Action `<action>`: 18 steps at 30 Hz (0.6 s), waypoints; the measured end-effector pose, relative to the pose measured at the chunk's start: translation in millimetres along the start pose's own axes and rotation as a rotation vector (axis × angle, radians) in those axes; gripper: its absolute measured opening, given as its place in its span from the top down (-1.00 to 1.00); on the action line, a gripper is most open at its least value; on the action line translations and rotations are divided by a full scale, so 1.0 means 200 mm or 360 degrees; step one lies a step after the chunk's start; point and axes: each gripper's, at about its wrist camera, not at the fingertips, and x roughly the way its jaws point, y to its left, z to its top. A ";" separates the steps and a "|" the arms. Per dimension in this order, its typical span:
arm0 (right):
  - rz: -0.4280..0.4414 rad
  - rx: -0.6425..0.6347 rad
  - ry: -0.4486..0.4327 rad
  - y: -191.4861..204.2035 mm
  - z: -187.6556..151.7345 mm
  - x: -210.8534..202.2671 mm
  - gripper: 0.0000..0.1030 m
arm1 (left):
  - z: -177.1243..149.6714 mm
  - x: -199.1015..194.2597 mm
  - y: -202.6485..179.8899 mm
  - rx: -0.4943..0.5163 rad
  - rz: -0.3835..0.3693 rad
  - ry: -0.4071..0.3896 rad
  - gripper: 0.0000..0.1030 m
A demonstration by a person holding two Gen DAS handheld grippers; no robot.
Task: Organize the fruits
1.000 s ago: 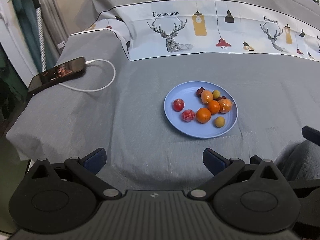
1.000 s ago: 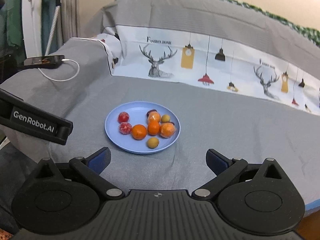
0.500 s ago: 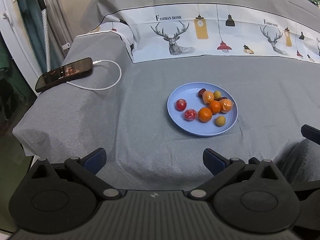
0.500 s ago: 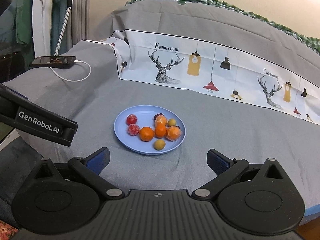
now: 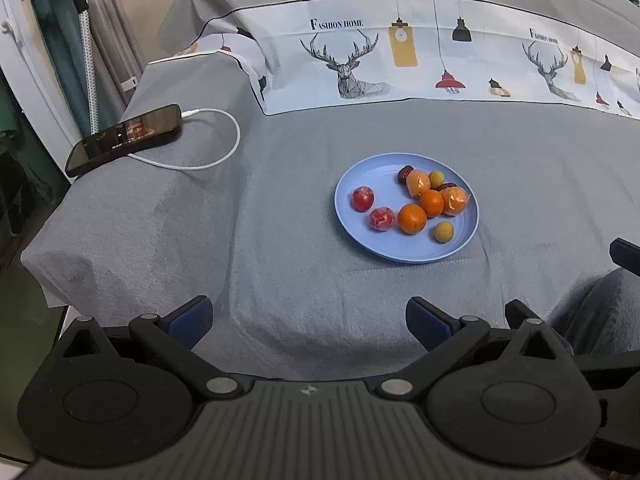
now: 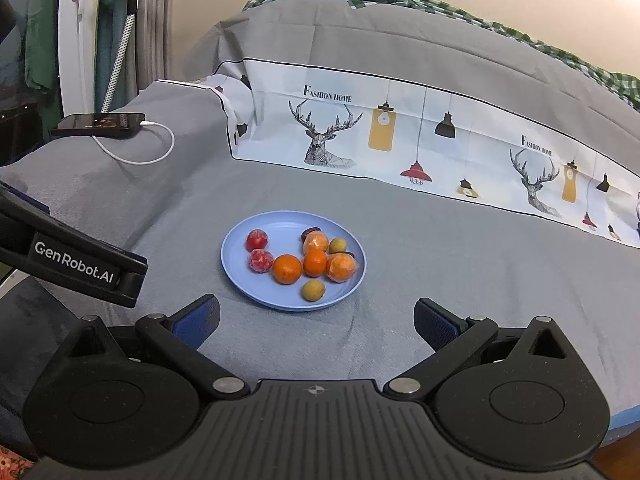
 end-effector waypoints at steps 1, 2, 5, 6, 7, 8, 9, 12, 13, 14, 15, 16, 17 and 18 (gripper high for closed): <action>-0.0001 0.0001 0.0001 0.00 0.00 0.00 -0.98 | 0.00 0.00 0.00 0.0003 0.0003 0.0000 -0.99; -0.0002 0.0002 0.0003 0.00 0.00 0.00 -0.98 | 0.00 0.00 0.00 0.0006 0.0005 0.0001 -0.99; -0.0001 0.0004 0.0003 0.00 0.00 0.01 -0.98 | 0.00 0.01 -0.01 0.0008 0.0008 0.0002 -0.99; -0.0001 0.0004 0.0003 0.00 0.00 0.01 -0.98 | 0.00 0.01 -0.01 0.0009 0.0008 0.0001 -0.99; -0.0001 0.0004 0.0003 0.00 0.00 0.01 -0.98 | 0.00 0.01 -0.01 0.0010 0.0009 0.0000 -0.99; -0.0001 0.0005 0.0002 0.00 0.00 0.01 -0.98 | 0.00 0.01 -0.01 0.0010 0.0011 0.0000 -0.99; -0.0002 0.0006 0.0003 0.00 0.00 0.01 -0.98 | 0.00 0.01 -0.01 0.0012 0.0012 -0.0001 -0.99; -0.0002 0.0011 0.0007 0.00 0.00 0.01 -0.98 | -0.01 0.01 -0.01 0.0015 0.0019 0.0004 -0.99; -0.0003 0.0012 0.0008 0.00 0.00 0.01 -0.98 | -0.01 0.01 -0.02 0.0016 0.0020 0.0005 -0.99; -0.0003 0.0013 0.0007 0.00 0.00 0.01 -0.98 | -0.01 0.01 -0.02 0.0017 0.0020 0.0005 -0.99; -0.0003 0.0012 0.0007 0.00 0.00 0.01 -0.98 | -0.01 0.01 -0.02 0.0019 0.0019 0.0006 -0.99; -0.0004 0.0011 0.0008 0.00 0.00 0.01 -0.98 | -0.01 0.01 -0.02 0.0020 0.0018 0.0006 -0.99; -0.0003 0.0011 0.0007 0.00 0.00 0.01 -0.98 | -0.01 0.01 -0.02 0.0020 0.0019 0.0006 -0.99; -0.0003 0.0012 0.0007 0.00 0.00 0.01 -0.98 | -0.01 0.01 -0.02 0.0021 0.0021 0.0005 -0.99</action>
